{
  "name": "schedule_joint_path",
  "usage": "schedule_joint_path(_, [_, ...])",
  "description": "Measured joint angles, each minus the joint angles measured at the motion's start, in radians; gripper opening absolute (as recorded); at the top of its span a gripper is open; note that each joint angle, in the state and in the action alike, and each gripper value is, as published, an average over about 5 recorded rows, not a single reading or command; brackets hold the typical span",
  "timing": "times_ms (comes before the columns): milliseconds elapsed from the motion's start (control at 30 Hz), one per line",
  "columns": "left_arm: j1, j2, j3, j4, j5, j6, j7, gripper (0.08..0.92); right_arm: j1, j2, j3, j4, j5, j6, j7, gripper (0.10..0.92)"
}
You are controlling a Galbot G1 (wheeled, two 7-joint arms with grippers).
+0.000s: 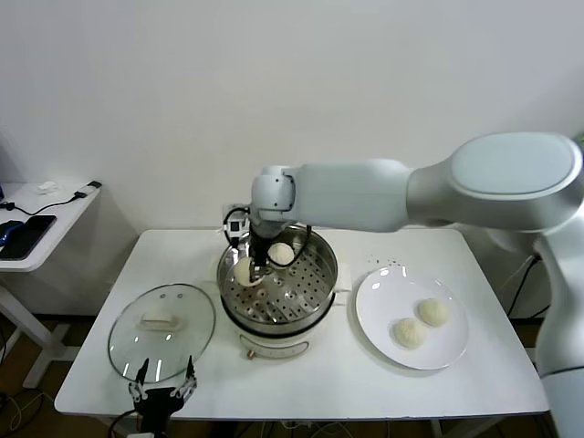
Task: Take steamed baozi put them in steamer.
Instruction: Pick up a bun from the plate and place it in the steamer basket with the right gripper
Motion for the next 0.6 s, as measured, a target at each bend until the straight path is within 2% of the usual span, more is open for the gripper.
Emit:
schedule_joint_path(167, [0.003, -0.002, 0.001, 0.0, 0.0, -0.003, -0.003, 0.823, -0.034, 0.006, 0.012, -0.022, -0.011, -0.003, 0.012, 0.647])
schedule_joint_path(333, [0.01, -0.002, 0.002, 0.0, 0.0, -0.004, -0.006, 0.823, -0.04, -0.002, 0.023, -0.019, -0.016, 0.005, 0.006, 0.768])
schedule_joint_path(433, [0.012, -0.004, 0.002, -0.004, 0.0, -0.004, -0.006, 0.823, -0.027, -0.02, 0.027, -0.005, -0.022, 0.014, -0.007, 0.813])
schedule_joint_path(600, [0.011, -0.006, 0.002, -0.013, 0.0, 0.0, -0.005, 0.823, 0.036, -0.08, 0.016, 0.032, -0.032, 0.048, -0.052, 0.822])
